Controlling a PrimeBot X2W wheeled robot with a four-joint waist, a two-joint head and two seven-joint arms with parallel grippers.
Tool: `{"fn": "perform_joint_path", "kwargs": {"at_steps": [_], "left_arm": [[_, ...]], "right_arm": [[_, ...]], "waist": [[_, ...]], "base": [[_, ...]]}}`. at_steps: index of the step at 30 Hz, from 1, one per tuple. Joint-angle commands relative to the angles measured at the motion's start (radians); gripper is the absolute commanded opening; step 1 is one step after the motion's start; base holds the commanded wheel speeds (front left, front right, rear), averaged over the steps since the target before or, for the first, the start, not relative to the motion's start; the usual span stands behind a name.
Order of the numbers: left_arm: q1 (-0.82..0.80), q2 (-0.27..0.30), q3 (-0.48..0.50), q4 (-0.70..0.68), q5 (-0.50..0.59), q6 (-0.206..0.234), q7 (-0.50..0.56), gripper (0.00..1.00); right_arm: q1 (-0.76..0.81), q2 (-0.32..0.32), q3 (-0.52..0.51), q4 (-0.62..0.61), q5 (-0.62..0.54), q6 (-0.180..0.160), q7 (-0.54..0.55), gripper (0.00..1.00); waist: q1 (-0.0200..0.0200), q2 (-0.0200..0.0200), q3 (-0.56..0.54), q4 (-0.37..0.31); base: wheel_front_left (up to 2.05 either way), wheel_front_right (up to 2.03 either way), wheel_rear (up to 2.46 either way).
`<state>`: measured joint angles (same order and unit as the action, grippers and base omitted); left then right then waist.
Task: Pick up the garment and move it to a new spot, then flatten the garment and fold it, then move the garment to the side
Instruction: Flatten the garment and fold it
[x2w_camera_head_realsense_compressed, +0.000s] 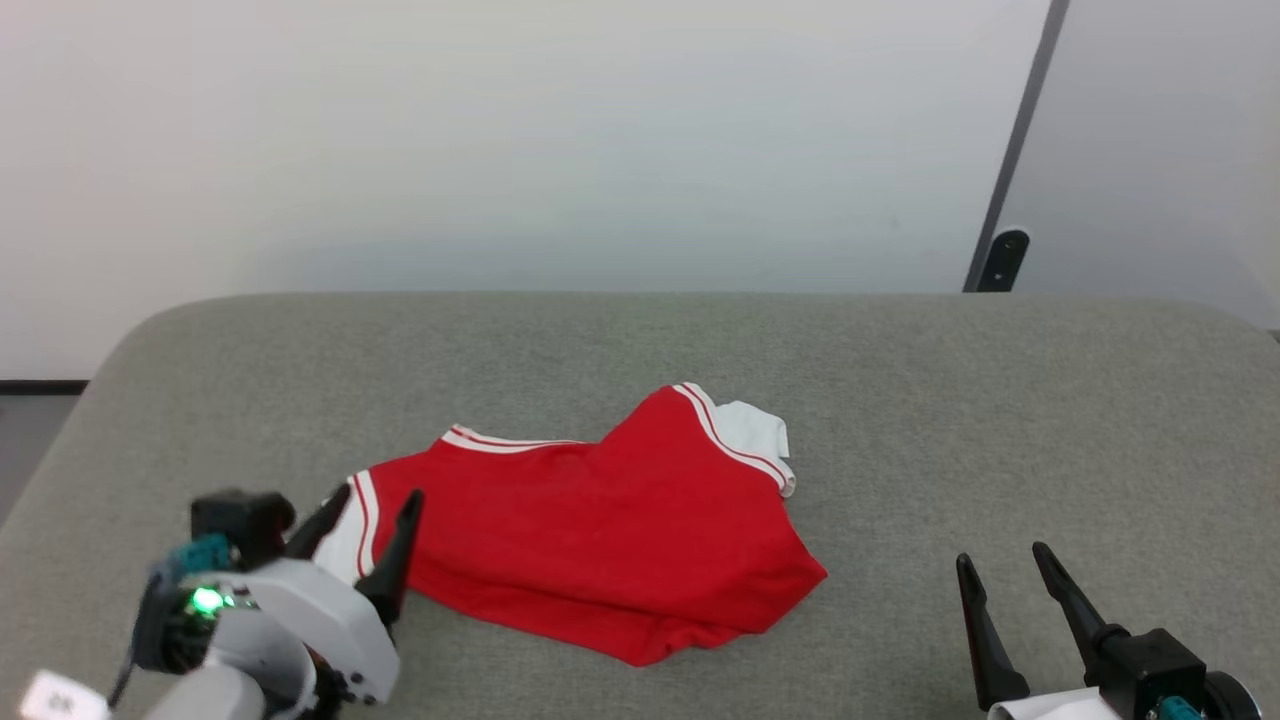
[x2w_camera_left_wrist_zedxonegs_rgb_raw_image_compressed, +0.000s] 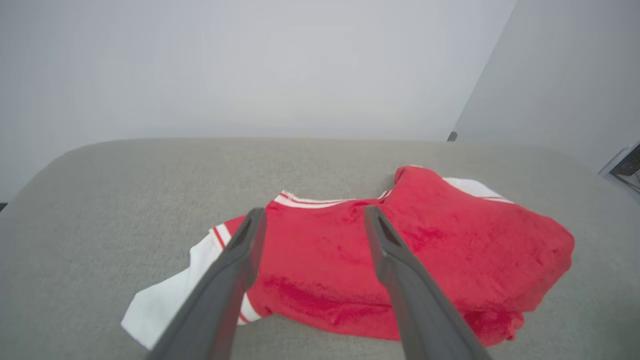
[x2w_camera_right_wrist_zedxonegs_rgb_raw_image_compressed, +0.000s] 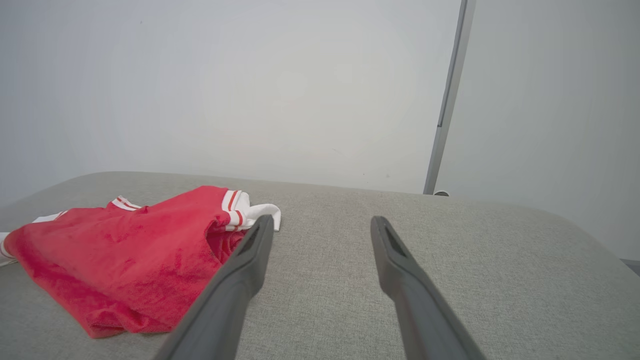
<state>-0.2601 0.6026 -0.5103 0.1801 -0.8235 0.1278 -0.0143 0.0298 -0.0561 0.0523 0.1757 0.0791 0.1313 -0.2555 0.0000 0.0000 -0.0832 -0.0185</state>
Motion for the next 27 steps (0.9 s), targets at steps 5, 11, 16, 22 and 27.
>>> {"fn": "perform_joint_path", "kwargs": {"at_steps": [5, 11, 16, 22, 27], "left_arm": [[0.043, -0.050, 0.001, 0.013, 0.010, 0.005, -0.095, 1.00], [-0.005, -0.038, 0.004, 0.056, 0.005, -0.025, -0.088, 1.00], [-0.095, 0.014, 0.018, 0.106, -0.020, -0.098, -0.030, 1.00], [-0.238, 0.110, 0.016, 0.198, -0.060, -0.193, 0.145, 1.00], [-0.362, 0.179, 0.010, 0.288, -0.100, -0.237, 0.304, 1.00]], "right_arm": [[0.028, 0.004, -0.015, -0.011, -0.009, -0.001, -0.007, 1.00], [0.029, 0.005, -0.011, -0.023, -0.014, -0.001, -0.009, 1.00], [0.000, -0.002, 0.004, -0.038, -0.019, -0.001, -0.010, 1.00], [-0.031, -0.020, 0.005, -0.087, -0.034, -0.001, -0.005, 1.00], [-0.045, -0.018, -0.005, -0.130, -0.043, -0.001, -0.008, 1.00]], "waist": [[0.0000, 0.0000, -0.012, 0.025], [0.0000, 0.0000, 0.002, 0.025], [0.0000, 0.0000, 0.044, -0.005], [0.0000, 0.0000, 0.141, -0.068], [0.0000, 0.0000, 0.231, -0.116]], "base": [[0.00, 0.00, 0.00], [0.00, 0.00, 0.00], [0.00, 0.00, 0.00], [0.00, 0.00, 0.00], [0.00, 0.00, 0.00]]}}
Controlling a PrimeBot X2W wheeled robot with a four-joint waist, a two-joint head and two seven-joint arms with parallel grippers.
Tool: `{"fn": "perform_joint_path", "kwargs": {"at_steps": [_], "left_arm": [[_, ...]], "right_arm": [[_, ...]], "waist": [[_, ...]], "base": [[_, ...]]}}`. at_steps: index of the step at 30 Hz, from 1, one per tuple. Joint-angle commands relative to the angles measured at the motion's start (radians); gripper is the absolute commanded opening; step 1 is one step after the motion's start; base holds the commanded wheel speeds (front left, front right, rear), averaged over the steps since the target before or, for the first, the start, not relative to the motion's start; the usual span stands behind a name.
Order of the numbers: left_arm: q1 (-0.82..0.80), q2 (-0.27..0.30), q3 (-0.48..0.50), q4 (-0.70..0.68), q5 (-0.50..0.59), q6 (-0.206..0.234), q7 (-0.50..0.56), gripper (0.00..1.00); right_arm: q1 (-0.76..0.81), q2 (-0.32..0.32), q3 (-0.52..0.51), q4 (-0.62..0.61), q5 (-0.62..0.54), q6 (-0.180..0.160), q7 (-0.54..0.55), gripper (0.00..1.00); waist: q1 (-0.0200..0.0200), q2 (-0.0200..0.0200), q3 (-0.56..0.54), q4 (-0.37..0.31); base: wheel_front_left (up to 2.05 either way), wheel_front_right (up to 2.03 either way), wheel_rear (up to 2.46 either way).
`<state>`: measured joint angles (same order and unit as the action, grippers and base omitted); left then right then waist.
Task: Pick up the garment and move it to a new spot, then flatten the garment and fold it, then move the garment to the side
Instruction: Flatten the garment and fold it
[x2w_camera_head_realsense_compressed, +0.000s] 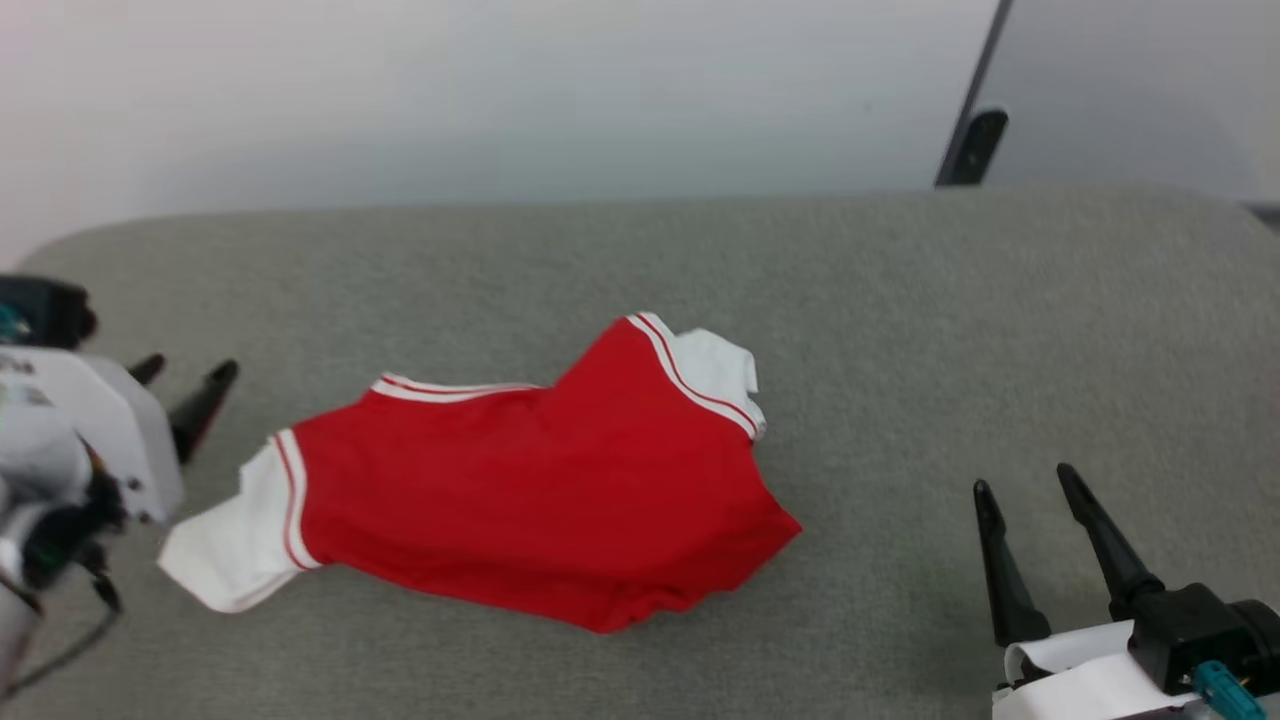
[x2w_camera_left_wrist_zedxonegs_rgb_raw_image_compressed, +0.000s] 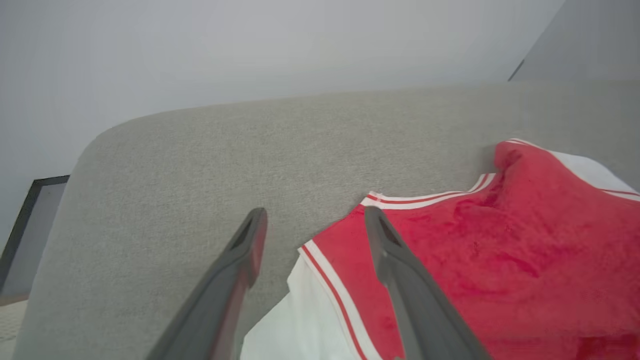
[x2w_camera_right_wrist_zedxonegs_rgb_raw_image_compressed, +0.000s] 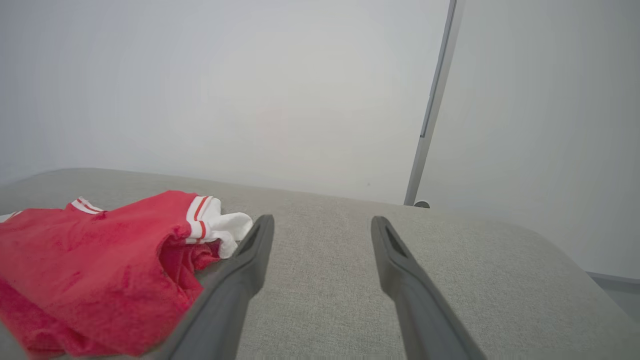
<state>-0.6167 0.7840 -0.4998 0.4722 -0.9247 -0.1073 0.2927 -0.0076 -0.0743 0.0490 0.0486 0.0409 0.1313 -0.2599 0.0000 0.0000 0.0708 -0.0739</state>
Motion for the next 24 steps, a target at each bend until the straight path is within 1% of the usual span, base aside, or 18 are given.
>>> {"fn": "perform_joint_path", "kwargs": {"at_steps": [1, 4, 9, 16, 20, 24], "left_arm": [[-0.023, 0.005, -0.005, 0.018, -0.016, -0.008, 0.030, 1.00], [-0.074, 0.037, -0.022, 0.070, -0.043, -0.018, 0.120, 1.00], [-0.118, 0.081, -0.080, 0.122, -0.062, -0.023, 0.258, 1.00], [-0.140, 0.109, -0.135, 0.174, -0.103, -0.023, 0.396, 1.00], [-0.146, 0.120, -0.162, 0.187, -0.087, -0.023, 0.408, 1.00], [-0.140, 0.105, -0.166, 0.209, -0.112, -0.023, 0.408, 1.00]], "right_arm": [[-0.011, 0.003, -0.005, -0.009, -0.005, -0.001, -0.004, 1.00], [-0.020, 0.005, -0.010, -0.017, -0.008, -0.001, -0.005, 1.00], [-0.026, 0.007, -0.017, -0.028, -0.010, -0.001, -0.006, 1.00], [-0.031, 0.009, -0.025, -0.042, -0.011, -0.001, -0.006, 1.00], [-0.035, 0.011, -0.020, -0.042, -0.012, -0.001, -0.007, 1.00], [-0.042, 0.010, -0.013, -0.036, -0.010, -0.001, -0.007, 1.00]], "waist": [[0.0000, 0.0000, 0.092, -0.069], [0.0000, 0.0000, 0.126, -0.091], [0.0000, 0.0000, 0.164, -0.114], [0.0000, 0.0000, 0.182, -0.116], [0.0000, 0.0000, 0.188, -0.113], [0.0000, 0.0000, 0.195, -0.107]], "base": [[0.00, 0.00, 0.00], [0.00, 0.00, 0.00], [0.00, 0.00, 0.00], [0.00, 0.00, 0.00], [0.00, 0.00, 0.00], [0.00, 0.00, 0.00]]}}
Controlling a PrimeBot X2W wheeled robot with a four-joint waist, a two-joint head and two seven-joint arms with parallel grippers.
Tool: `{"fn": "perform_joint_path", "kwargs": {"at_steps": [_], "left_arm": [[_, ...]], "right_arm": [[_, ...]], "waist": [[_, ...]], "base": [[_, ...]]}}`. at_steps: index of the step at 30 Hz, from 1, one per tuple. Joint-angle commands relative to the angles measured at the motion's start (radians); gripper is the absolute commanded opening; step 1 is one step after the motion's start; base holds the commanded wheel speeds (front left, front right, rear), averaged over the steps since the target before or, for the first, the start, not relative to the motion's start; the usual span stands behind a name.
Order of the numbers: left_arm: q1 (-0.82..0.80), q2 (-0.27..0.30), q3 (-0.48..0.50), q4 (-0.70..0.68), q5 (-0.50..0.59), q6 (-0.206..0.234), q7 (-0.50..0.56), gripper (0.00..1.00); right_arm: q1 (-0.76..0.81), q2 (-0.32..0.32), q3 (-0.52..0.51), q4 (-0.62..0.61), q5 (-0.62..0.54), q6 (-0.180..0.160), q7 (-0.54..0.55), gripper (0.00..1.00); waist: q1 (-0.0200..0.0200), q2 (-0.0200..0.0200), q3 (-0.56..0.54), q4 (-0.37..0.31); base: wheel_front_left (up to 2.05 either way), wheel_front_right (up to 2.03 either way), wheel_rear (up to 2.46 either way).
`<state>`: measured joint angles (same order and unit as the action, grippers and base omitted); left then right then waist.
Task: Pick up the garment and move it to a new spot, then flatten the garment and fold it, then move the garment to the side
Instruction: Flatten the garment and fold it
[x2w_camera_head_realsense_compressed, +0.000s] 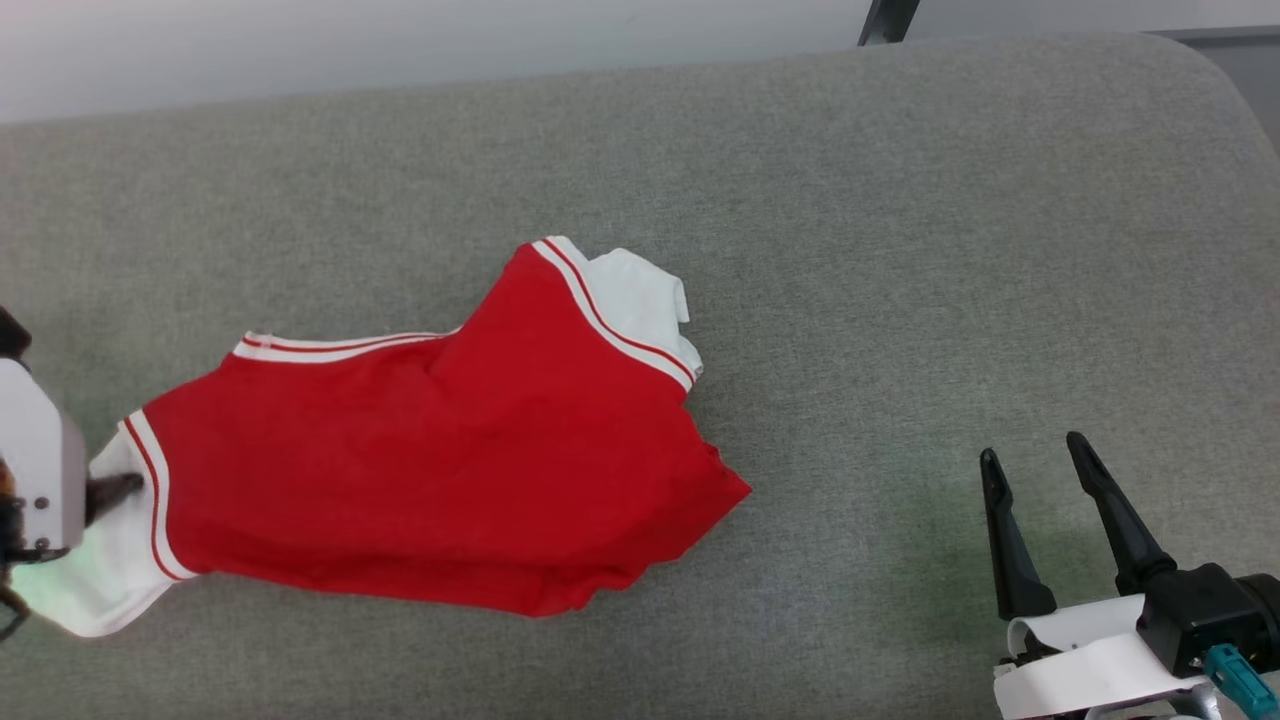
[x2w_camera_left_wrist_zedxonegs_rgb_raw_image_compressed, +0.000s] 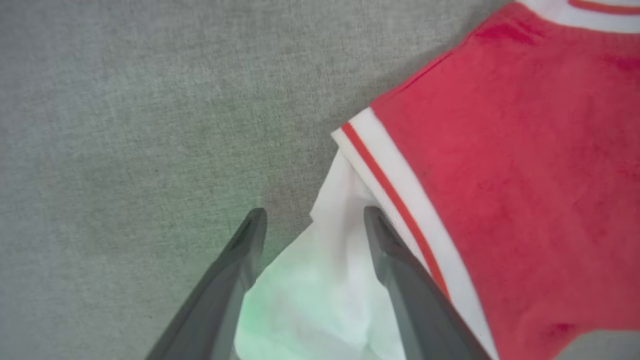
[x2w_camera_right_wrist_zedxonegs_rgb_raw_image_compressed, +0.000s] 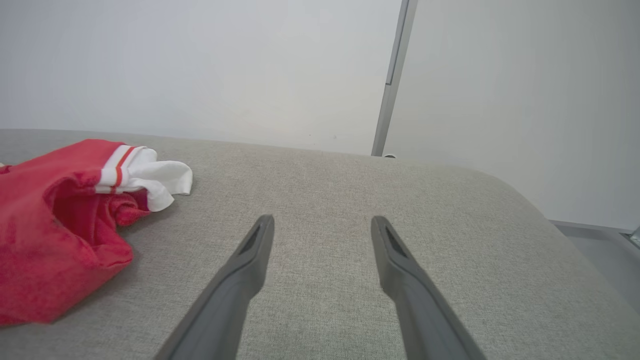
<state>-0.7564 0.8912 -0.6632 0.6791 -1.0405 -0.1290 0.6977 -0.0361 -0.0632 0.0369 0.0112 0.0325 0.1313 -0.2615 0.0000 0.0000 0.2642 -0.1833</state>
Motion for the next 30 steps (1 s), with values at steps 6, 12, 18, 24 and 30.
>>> {"fn": "perform_joint_path", "kwargs": {"at_steps": [6, 12, 18, 24, 30], "left_arm": [[-0.011, -0.033, -0.012, 0.056, -0.012, -0.001, 0.024, 0.78], [-0.023, -0.080, -0.007, 0.104, -0.040, -0.001, 0.015, 0.00], [-0.067, -0.114, -0.015, 0.126, -0.032, -0.001, 0.020, 0.00], [-0.102, -0.138, -0.037, 0.124, -0.004, 0.000, 0.027, 0.00], [-0.125, -0.173, -0.050, 0.115, 0.008, 0.000, 0.003, 0.00]], "right_arm": [[-0.025, -0.012, 0.018, 0.012, 0.004, -0.001, -0.001, 1.00], [-0.054, -0.035, 0.044, 0.019, 0.030, -0.001, 0.033, 1.00], [-0.113, -0.084, 0.087, -0.005, 0.097, -0.001, 0.128, 1.00], [-0.245, -0.187, 0.143, -0.022, 0.210, -0.001, 0.284, 1.00], [-0.404, -0.278, 0.241, 0.002, 0.336, -0.001, 0.439, 1.00]], "waist": [[0.0000, 0.0000, 0.012, 0.011], [0.0000, 0.0000, 0.023, 0.016], [0.0000, 0.0000, 0.025, 0.033], [0.0000, 0.0000, 0.021, 0.070], [0.0000, 0.0000, 0.021, 0.111]], "base": [[0.00, 0.00, 0.00], [0.00, 0.00, 0.00], [0.00, 0.00, 0.00], [0.00, 0.00, 0.00], [0.00, 0.00, 0.00]]}}
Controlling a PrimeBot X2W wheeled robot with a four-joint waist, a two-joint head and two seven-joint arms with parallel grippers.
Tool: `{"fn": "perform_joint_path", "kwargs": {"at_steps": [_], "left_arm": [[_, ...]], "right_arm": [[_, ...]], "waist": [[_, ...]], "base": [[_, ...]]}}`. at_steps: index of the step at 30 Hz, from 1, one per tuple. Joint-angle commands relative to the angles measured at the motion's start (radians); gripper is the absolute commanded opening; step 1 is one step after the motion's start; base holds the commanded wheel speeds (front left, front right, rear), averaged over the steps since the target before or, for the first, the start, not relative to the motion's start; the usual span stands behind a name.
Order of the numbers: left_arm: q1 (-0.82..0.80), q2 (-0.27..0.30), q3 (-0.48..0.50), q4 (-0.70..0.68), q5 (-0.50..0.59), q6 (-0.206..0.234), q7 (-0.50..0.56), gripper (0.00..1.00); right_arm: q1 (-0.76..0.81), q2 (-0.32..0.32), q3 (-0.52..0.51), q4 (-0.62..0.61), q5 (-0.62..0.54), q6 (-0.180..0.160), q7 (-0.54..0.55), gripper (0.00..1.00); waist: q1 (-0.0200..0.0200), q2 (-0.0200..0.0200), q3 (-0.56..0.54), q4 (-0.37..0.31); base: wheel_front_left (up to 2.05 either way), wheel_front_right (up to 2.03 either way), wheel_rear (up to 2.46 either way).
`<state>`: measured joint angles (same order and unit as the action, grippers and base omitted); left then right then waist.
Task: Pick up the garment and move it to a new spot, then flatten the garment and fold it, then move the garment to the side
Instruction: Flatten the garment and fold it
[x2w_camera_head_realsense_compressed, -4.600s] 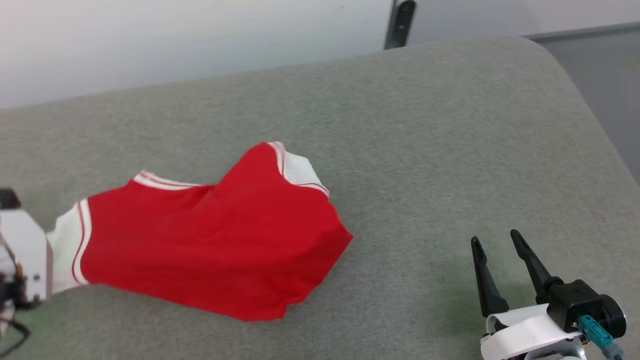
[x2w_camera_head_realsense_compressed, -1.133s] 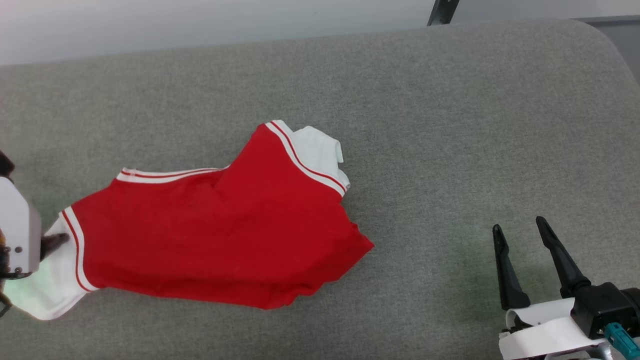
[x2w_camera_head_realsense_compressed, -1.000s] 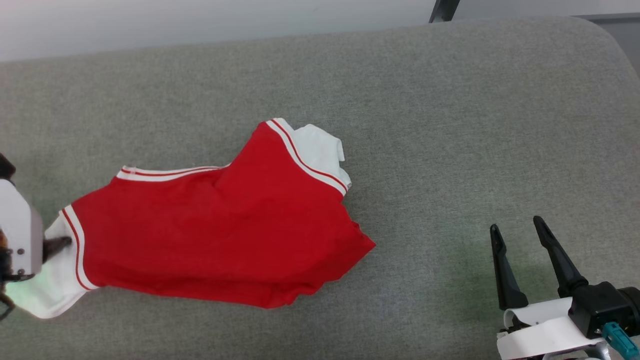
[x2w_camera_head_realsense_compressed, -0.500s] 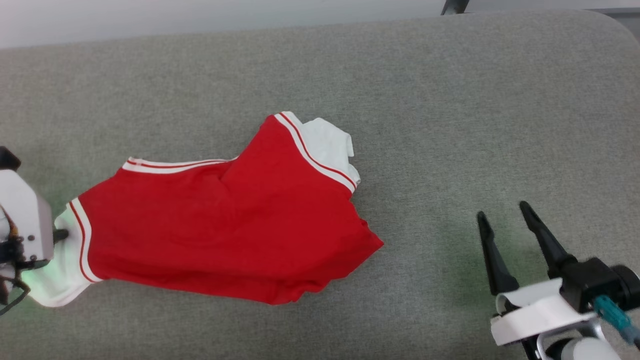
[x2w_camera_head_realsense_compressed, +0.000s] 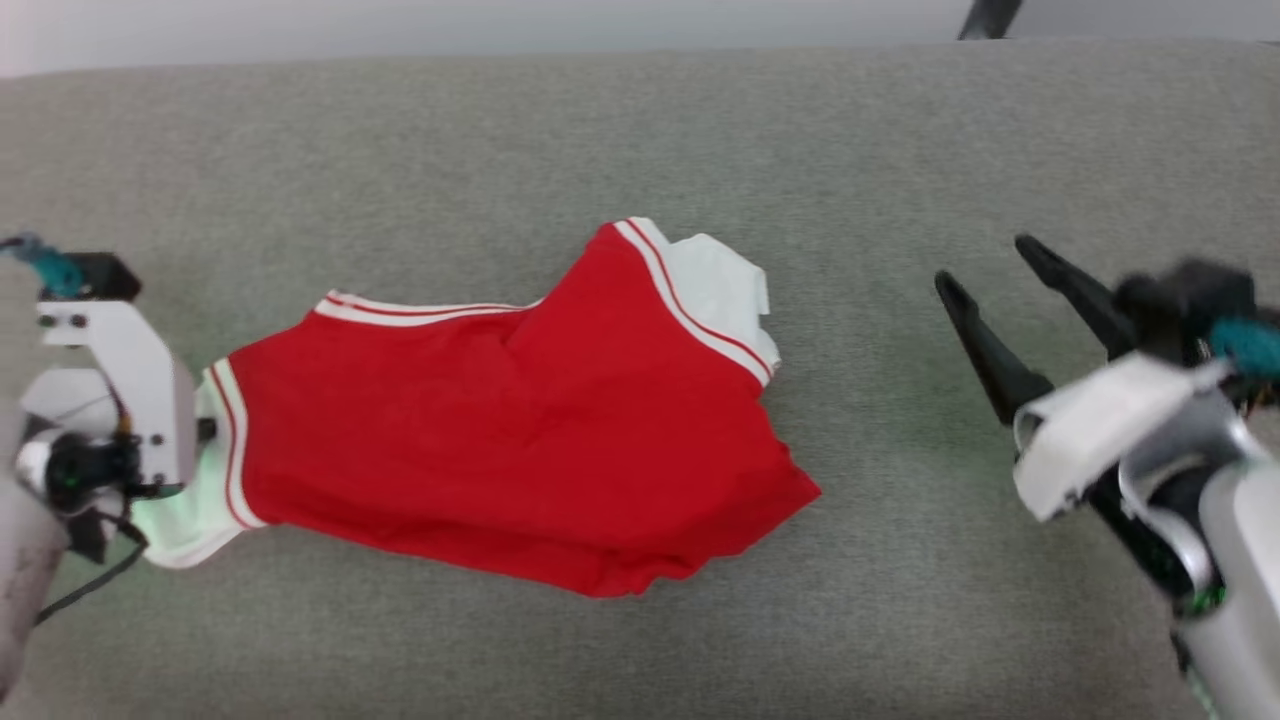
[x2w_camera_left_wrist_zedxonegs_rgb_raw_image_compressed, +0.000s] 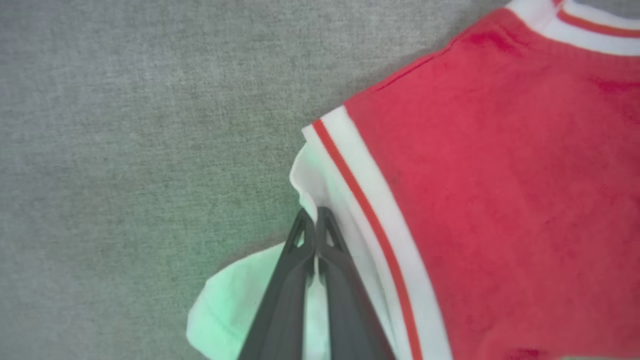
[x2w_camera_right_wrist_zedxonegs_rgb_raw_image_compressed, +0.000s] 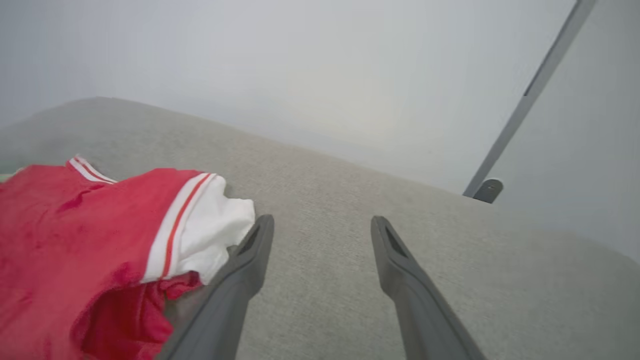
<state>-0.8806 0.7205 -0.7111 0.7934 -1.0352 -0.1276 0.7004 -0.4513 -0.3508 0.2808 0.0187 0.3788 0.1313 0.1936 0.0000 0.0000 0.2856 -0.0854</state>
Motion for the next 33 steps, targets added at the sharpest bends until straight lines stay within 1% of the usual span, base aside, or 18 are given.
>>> {"fn": "perform_joint_path", "kwargs": {"at_steps": [1, 2, 3, 5, 10, 12, 14, 19, 22, 24, 27, 30, 33], "left_arm": [[-0.006, -0.009, -0.004, 0.000, 0.004, -0.002, 0.000, 0.00], [-0.012, -0.015, -0.009, -0.002, 0.009, -0.002, -0.003, 0.00], [-0.017, -0.024, -0.012, -0.004, 0.011, -0.002, -0.006, 0.00], [-0.025, -0.038, -0.018, -0.008, 0.014, -0.002, -0.012, 0.00], [-0.059, -0.074, -0.035, -0.018, 0.022, -0.003, -0.021, 0.00], [-0.073, -0.086, -0.041, -0.022, 0.024, -0.003, -0.026, 0.00], [-0.088, -0.100, -0.047, -0.028, 0.026, -0.003, -0.033, 0.00], [-0.118, -0.129, -0.068, -0.039, 0.018, -0.003, -0.047, 0.00], [-0.132, -0.141, -0.081, -0.043, 0.013, -0.003, -0.054, 0.00], [-0.139, -0.146, -0.089, -0.042, 0.006, -0.003, -0.059, 0.00], [-0.146, -0.151, -0.099, -0.039, -0.006, -0.003, -0.069, 0.00], [-0.156, -0.157, -0.110, -0.033, -0.018, -0.003, -0.078, 0.00], [-0.162, -0.162, -0.119, -0.024, -0.030, -0.003, -0.087, 0.00]], "right_arm": [[-0.026, -0.013, 0.011, 0.013, 0.009, -0.001, 0.022, 1.00], [-0.063, -0.034, 0.046, 0.026, 0.033, -0.001, 0.057, 1.00], [-0.103, -0.040, 0.078, 0.035, 0.072, -0.001, 0.083, 1.00], [-0.178, -0.066, 0.113, 0.084, 0.120, -0.001, 0.138, 1.00], [-0.363, -0.082, 0.230, 0.224, 0.258, -0.001, 0.282, 1.00], [-0.425, -0.077, 0.280, 0.275, 0.311, -0.001, 0.333, 1.00], [-0.483, -0.073, 0.307, 0.332, 0.357, -0.001, 0.364, 1.00], [-0.590, -0.057, 0.387, 0.470, 0.408, -0.001, 0.456, 1.00], [-0.635, -0.041, 0.407, 0.549, 0.441, -0.001, 0.507, 1.00], [-0.652, -0.017, 0.416, 0.602, 0.470, -0.001, 0.551, 1.00], [-0.686, 0.010, 0.408, 0.676, 0.490, -0.001, 0.588, 1.00], [-0.698, 0.054, 0.385, 0.748, 0.528, -0.001, 0.622, 1.00], [-0.724, 0.070, 0.392, 0.817, 0.508, -0.001, 0.656, 1.00]], "waist": [[0.0000, 0.0000, 0.001, 0.022], [0.0000, 0.0000, 0.003, 0.031], [0.0000, 0.0000, 0.005, 0.039], [0.0000, 0.0000, 0.010, 0.056], [0.0000, 0.0000, 0.032, 0.098], [0.0000, 0.0000, 0.043, 0.114], [0.0000, 0.0000, 0.055, 0.130], [0.0000, 0.0000, 0.078, 0.165], [0.0000, 0.0000, 0.087, 0.183], [0.0000, 0.0000, 0.092, 0.191], [0.0000, 0.0000, 0.097, 0.201], [0.0000, 0.0000, 0.101, 0.209], [0.0000, 0.0000, 0.104, 0.215]], "base": [[0.00, 0.00, 0.00], [0.00, 0.00, 0.00], [0.00, 0.00, 0.00], [0.00, 0.00, 0.00], [0.00, 0.00, 0.00], [0.00, 0.00, 0.00], [0.00, 0.00, 0.00], [0.00, 0.00, 0.00], [0.00, 0.00, 0.00], [0.00, 0.00, 0.00], [0.00, 0.00, 0.00], [0.00, 0.00, 0.00], [0.00, 0.00, 0.00]]}}
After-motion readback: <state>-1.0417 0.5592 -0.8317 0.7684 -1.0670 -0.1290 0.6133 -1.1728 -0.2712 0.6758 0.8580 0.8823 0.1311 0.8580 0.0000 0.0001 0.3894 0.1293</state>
